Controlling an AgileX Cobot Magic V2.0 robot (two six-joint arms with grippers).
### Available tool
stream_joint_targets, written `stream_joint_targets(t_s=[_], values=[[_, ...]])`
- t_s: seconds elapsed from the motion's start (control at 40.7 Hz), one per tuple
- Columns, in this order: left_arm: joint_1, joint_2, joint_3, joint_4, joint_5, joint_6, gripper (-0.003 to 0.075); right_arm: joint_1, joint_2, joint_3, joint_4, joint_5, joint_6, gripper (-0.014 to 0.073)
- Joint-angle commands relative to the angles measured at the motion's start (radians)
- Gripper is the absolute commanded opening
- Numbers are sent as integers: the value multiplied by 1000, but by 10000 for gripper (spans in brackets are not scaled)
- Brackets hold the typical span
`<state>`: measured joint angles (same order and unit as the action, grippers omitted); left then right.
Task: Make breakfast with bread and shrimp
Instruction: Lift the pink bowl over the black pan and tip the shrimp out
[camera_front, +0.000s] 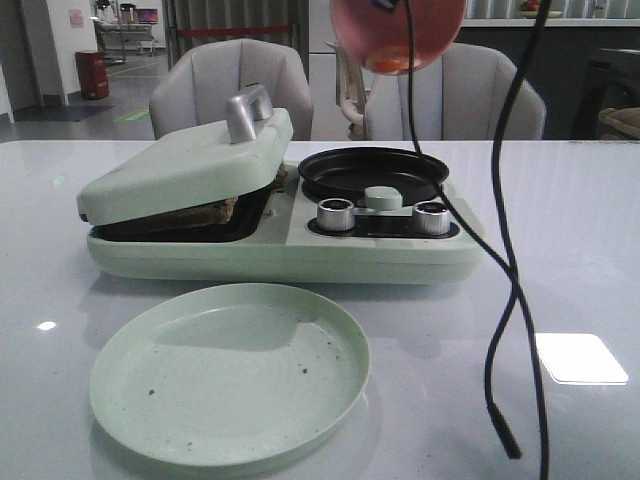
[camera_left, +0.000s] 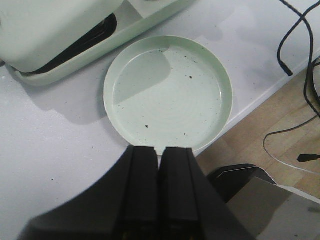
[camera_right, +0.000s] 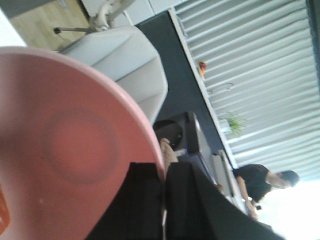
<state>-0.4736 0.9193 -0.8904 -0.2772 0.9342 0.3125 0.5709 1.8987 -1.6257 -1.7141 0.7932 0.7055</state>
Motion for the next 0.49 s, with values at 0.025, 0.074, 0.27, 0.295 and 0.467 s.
stream_joint_targets(t_s=[0.025,0.074,0.27,0.295,0.467], values=[[-10,-13,-27,-17,-44,-9,101,-3,-62,-92,-86,67,-35,43],[-10,-13,-27,-17,-44,-9,101,-3,-62,-111,-86,68,-50,43],[-10,-13,-27,-17,-44,-9,101,-3,-59,-133,-86,69,-89,43],[-10,-13,-27,-17,-44,-9,101,-3,-58,-133,-86,72,-89,43],[-10,-13,-27,-17,-44,-9,101,-3,-55,-134,-76,87,-80,43]])
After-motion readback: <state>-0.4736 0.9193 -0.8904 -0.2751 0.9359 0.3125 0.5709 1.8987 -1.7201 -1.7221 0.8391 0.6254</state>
